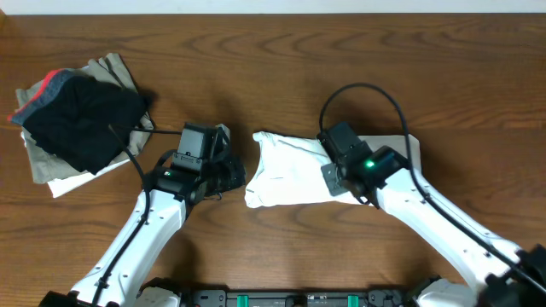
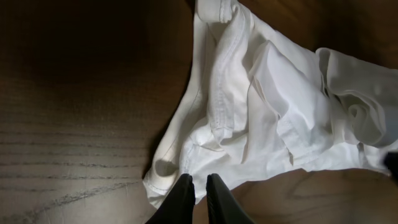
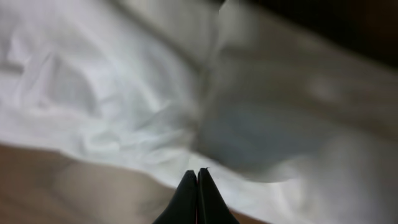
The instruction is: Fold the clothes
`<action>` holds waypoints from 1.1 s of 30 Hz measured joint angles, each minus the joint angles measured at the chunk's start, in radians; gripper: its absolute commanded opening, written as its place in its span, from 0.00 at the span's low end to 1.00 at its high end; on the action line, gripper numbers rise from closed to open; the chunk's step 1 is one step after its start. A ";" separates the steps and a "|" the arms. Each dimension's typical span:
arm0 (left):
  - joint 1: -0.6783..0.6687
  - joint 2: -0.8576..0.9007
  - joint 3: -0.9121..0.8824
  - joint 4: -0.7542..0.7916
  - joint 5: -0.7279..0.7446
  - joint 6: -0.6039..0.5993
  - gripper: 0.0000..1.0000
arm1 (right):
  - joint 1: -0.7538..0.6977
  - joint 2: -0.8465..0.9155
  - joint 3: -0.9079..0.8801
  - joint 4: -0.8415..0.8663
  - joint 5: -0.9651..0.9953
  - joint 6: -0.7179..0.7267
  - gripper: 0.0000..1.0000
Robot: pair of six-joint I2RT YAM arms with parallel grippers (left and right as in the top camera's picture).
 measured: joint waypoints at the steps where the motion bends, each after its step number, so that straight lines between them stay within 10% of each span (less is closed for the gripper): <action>1: 0.000 0.000 0.000 0.000 0.000 0.000 0.12 | -0.002 -0.018 0.016 0.003 0.028 0.000 0.01; 16: 0.000 0.000 0.000 0.000 0.000 0.000 0.12 | -0.208 0.106 0.012 0.043 0.201 -0.152 0.01; 33: 0.000 0.000 0.000 0.000 0.000 0.000 0.12 | 0.079 0.444 0.026 0.062 0.338 -0.172 0.01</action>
